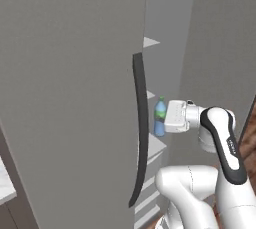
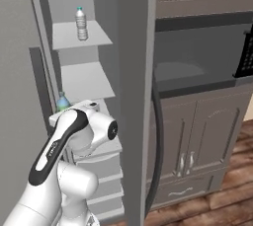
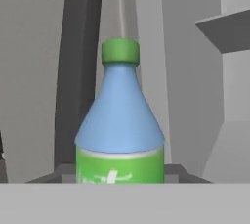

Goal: Take the bottled waters from the counter and place them in the freezer to freeze. Close the freezer door after placing the bottles.

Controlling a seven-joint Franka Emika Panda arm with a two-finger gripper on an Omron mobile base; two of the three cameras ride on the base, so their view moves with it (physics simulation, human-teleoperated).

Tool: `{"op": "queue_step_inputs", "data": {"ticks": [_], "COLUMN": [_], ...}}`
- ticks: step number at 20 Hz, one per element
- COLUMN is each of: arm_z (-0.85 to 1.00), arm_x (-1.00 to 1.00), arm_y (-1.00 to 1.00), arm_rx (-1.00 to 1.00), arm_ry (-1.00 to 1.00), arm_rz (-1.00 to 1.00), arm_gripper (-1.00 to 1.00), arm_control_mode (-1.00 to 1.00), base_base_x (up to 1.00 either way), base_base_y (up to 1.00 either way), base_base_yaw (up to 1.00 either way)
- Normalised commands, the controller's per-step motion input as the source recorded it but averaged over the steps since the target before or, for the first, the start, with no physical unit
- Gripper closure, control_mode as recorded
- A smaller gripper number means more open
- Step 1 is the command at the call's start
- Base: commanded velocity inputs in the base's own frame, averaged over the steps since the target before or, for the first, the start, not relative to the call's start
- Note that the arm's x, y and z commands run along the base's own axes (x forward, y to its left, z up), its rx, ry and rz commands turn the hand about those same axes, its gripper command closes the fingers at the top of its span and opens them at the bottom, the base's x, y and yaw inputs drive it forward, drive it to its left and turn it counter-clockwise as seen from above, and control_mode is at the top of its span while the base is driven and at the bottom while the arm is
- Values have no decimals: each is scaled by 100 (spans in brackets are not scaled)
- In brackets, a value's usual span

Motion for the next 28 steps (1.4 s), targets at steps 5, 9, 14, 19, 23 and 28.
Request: {"op": "queue_step_inputs", "data": {"ticks": [5, 9, 14, 19, 23, 28], "arm_z": [7, 43, 48, 87, 34, 1], "arm_x": [7, 34, 45, 4, -4, 55], "arm_y": [-4, -8, 0, -2, -7, -6], "arm_rx": [1, 2, 1, 0, 0, 0], "arm_ry": [0, 0, -2, -1, 0, 4], "arm_rz": [-1, -16, -23, -11, -5, 0], "arm_gripper": [100, 100, 100, 100, 100, 100], "arm_control_mode": [-100, -100, -100, -100, -100, -100], "base_base_x": [28, 0, 0, 0, 0, 0], "base_base_y": [-24, 0, 0, 0, 0, 0], "base_base_yaw": [0, 0, 0, 0, 0, 0]}}
